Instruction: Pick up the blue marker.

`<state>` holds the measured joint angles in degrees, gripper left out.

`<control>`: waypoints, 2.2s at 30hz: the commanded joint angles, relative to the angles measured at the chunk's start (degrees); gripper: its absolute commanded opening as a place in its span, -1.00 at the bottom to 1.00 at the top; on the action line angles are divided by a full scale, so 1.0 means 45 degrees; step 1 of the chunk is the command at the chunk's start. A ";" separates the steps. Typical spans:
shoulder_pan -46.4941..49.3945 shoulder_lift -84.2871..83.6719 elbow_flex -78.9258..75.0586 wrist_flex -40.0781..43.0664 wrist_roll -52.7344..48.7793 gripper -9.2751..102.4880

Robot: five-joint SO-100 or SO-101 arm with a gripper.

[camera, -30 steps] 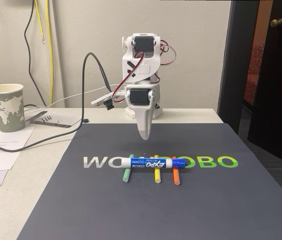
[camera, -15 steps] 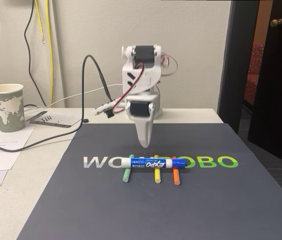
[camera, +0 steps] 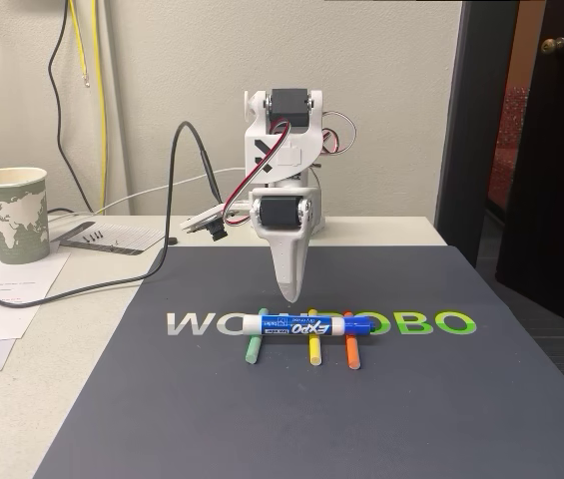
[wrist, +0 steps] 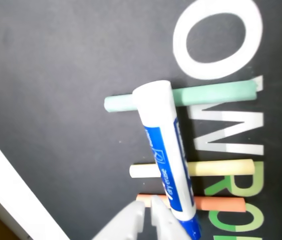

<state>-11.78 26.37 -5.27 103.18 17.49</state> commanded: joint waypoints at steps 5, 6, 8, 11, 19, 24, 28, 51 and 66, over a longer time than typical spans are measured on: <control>0.0059 0.0898 0.0020 -0.0254 0.0449 -0.84; 0.0059 0.0898 0.0020 -0.0215 0.0547 -0.84; 0.0078 0.0898 0.0020 -0.0117 0.0703 -0.84; 0.0098 0.0898 0.0020 0.0020 0.0781 -0.84; 0.0117 0.0566 0.0059 0.0215 -0.0254 -0.84; 0.0215 0.0684 0.0059 0.0527 -0.1191 -0.84; 0.0371 0.0742 0.0059 0.0645 -0.1953 -0.84; 0.0547 0.0547 0.0059 0.0820 -0.2930 -0.56; 0.0352 0.0039 0.0059 0.0254 -0.2344 -0.53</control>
<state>-9.76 25.93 -5.01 104.68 6.50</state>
